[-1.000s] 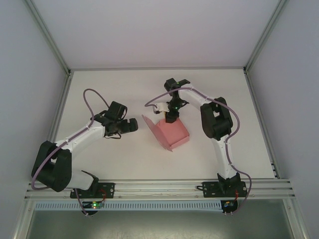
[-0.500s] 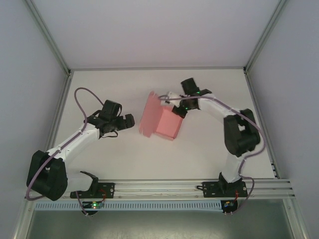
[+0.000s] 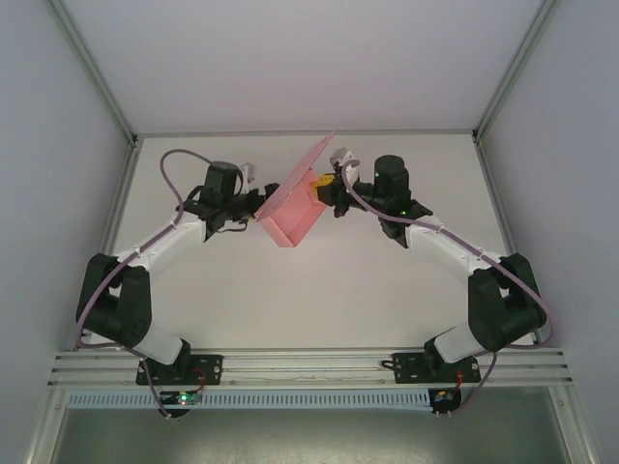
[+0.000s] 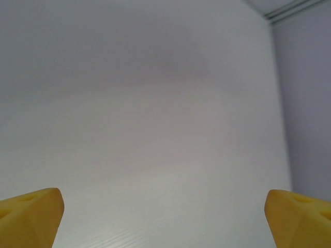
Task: Assemble paper box
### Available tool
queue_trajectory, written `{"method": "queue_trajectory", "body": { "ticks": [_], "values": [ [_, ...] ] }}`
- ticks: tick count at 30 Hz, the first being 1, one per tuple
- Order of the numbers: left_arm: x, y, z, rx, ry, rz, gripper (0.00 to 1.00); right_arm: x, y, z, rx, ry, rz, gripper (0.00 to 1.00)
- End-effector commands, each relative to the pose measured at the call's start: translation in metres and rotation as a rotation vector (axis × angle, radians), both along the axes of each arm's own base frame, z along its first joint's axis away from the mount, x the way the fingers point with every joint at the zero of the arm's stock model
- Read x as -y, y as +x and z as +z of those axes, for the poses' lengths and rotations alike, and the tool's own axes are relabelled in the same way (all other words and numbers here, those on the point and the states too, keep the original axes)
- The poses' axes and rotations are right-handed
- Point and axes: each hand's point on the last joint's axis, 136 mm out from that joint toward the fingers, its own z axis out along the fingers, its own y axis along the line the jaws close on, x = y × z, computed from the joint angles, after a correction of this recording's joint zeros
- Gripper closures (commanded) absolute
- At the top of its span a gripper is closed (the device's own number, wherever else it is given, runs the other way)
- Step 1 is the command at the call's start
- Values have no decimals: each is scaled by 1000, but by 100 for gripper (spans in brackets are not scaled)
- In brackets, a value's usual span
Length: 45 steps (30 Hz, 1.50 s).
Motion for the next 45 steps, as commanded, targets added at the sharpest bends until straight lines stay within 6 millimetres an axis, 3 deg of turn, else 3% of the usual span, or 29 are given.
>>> {"method": "queue_trajectory", "body": {
  "ticks": [1, 8, 16, 22, 26, 29, 33, 35, 37, 42, 45],
  "values": [
    [26, 3, 37, 87, -152, -131, 4, -4, -6, 30, 76, 67, -8, 100],
    [52, -15, 60, 141, -218, -254, 4, -19, -1, 10, 99, -44, -59, 100],
    [59, -27, 82, 177, -245, -283, 4, -33, 8, -45, 291, -469, -225, 100],
    [58, -34, 87, 193, -196, -276, 4, -41, 9, -59, 281, -489, -233, 100],
    [35, -31, 60, 142, -38, -174, 2, -50, -12, -41, 300, -375, -114, 100],
    [1, -32, 32, 82, 138, -64, 0, -43, -28, -31, 340, -343, -44, 100],
    [-40, -33, 22, 37, 215, 39, 0, -30, -44, -28, 324, -287, 30, 100],
    [-53, -33, 31, 46, 224, 73, 0, -23, -47, -29, 318, -281, 36, 100],
    [-52, -33, 48, 96, 193, 71, 0, -21, -50, -31, 318, -285, 36, 100],
    [-31, -39, 96, 214, 26, 6, 0, -19, -49, -32, 310, -294, 25, 100],
    [-18, -43, 105, 223, -45, -62, 0, -20, -47, -29, 306, -286, 15, 100]
  ]
}}
